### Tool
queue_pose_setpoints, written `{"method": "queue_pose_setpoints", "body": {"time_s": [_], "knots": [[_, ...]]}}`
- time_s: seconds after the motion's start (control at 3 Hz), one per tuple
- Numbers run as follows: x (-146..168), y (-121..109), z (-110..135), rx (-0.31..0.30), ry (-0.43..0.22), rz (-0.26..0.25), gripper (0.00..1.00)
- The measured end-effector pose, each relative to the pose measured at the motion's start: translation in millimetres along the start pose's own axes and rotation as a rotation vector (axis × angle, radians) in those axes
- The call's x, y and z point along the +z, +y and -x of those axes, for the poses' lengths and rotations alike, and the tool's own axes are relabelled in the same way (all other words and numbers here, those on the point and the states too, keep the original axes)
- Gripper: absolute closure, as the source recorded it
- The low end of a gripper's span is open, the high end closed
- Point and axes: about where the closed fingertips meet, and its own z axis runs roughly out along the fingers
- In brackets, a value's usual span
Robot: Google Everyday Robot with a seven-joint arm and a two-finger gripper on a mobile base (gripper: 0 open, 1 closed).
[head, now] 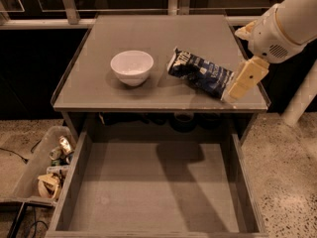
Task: Place blue chip bag into top drawer
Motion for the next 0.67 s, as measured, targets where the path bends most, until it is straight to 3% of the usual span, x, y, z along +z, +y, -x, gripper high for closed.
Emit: {"method": "queue_pose_setpoints", "body": {"time_s": [0.33, 0.67], "knots": [[13, -28, 2, 0.003, -0.050, -0.079, 0.00], [35, -50, 4, -0.010, -0.055, -0.091, 0.00]]}}
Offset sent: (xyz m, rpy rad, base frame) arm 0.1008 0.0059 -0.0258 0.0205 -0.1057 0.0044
